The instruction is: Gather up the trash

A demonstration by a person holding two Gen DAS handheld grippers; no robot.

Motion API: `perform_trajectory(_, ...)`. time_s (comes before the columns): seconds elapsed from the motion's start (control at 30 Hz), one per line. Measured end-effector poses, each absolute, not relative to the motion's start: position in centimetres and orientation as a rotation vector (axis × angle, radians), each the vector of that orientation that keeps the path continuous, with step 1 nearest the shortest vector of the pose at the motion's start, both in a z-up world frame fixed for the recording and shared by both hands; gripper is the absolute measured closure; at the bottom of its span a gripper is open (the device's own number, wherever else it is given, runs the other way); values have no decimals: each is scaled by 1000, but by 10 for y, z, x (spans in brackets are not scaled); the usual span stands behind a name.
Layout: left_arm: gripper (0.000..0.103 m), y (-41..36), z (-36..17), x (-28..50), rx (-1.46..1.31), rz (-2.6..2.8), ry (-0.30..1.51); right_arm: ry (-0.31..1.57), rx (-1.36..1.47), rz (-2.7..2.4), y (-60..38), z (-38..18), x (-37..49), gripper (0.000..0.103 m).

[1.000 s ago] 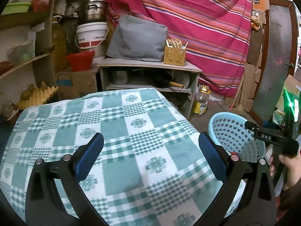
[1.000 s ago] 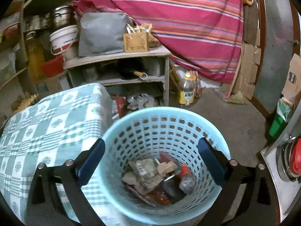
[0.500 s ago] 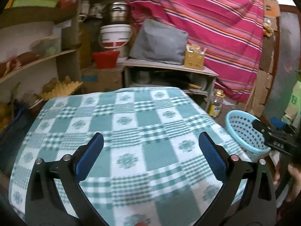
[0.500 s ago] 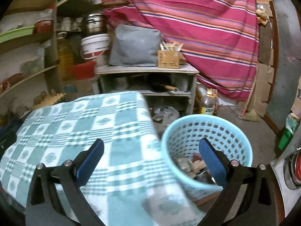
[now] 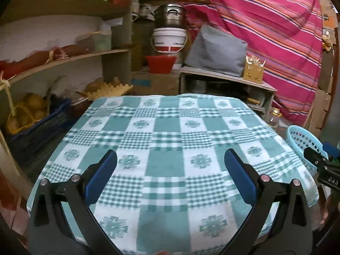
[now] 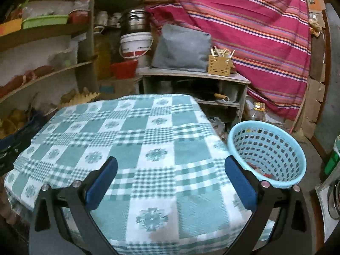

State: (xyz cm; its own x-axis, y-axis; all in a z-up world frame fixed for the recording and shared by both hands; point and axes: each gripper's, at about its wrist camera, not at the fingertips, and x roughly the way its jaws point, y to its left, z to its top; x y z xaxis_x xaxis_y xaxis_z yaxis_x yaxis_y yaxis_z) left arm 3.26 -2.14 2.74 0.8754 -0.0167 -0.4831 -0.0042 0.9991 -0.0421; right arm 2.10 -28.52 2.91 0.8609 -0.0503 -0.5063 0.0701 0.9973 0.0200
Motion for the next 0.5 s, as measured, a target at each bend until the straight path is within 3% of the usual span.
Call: perform_trajectory(0.5, 5, -13, -3, 41, -34, 18, 506, 500, -1, -45, -256, 6, 21, 5)
